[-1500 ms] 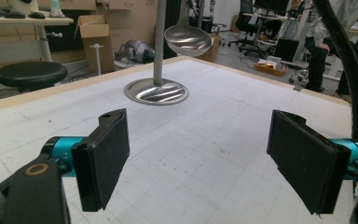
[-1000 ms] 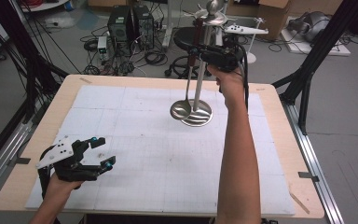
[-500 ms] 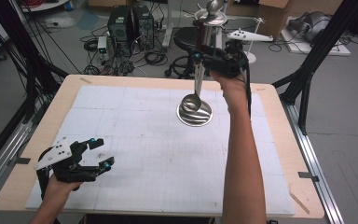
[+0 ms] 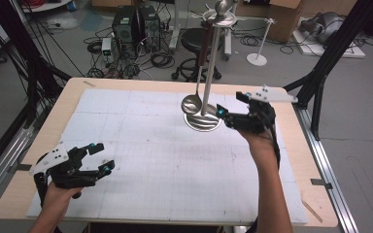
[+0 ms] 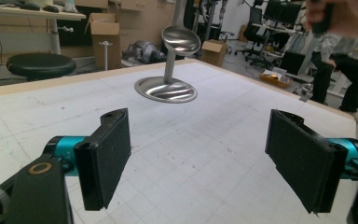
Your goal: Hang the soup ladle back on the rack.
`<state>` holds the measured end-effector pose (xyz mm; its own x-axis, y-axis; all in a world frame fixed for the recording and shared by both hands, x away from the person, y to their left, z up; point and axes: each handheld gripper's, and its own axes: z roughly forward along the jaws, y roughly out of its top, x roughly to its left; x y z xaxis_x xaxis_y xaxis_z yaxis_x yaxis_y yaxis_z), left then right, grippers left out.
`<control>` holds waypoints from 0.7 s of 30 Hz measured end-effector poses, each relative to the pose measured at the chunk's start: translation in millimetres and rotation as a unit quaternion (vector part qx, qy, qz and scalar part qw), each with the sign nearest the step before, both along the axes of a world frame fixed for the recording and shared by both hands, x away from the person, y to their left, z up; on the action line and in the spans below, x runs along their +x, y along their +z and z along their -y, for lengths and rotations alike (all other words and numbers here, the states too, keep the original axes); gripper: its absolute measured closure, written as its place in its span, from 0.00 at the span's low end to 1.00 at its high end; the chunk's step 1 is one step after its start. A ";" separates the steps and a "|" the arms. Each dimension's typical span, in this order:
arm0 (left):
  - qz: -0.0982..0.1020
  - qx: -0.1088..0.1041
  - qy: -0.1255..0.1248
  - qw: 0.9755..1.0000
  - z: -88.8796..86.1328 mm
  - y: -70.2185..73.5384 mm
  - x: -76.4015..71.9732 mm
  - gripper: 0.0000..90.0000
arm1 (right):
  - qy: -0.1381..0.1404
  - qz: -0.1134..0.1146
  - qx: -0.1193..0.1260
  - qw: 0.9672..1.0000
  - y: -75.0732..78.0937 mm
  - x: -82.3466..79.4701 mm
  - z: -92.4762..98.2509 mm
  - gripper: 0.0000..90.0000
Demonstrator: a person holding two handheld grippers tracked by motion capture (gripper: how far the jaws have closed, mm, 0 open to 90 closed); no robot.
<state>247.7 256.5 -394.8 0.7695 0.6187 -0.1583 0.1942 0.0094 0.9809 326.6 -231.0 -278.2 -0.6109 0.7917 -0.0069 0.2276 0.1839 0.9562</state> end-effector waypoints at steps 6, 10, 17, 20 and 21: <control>0.003 -0.005 0.005 1.000 -2.5 0.4 -0.7 0.25 | 0.008 -0.002 0.004 1.000 -42.7 -39.0 11.5 0.21; 0.003 -0.005 0.009 1.000 -3.1 0.2 0.0 0.25 | 0.009 -0.001 0.000 1.000 -70.1 -61.8 16.3 0.22; -0.001 -0.005 0.009 1.000 -2.5 -2.2 -1.2 0.25 | -0.006 -0.011 0.010 1.000 -100.2 -89.0 30.7 0.22; 0.000 -0.004 0.005 1.000 -2.3 -2.5 -1.7 0.25 | -0.017 -0.018 0.014 1.000 -112.7 -96.8 38.9 0.22; 0.002 -0.003 0.006 1.000 -2.3 -2.7 -1.3 0.25 | -0.019 -0.019 0.018 0.999 -116.6 -98.3 42.0 0.22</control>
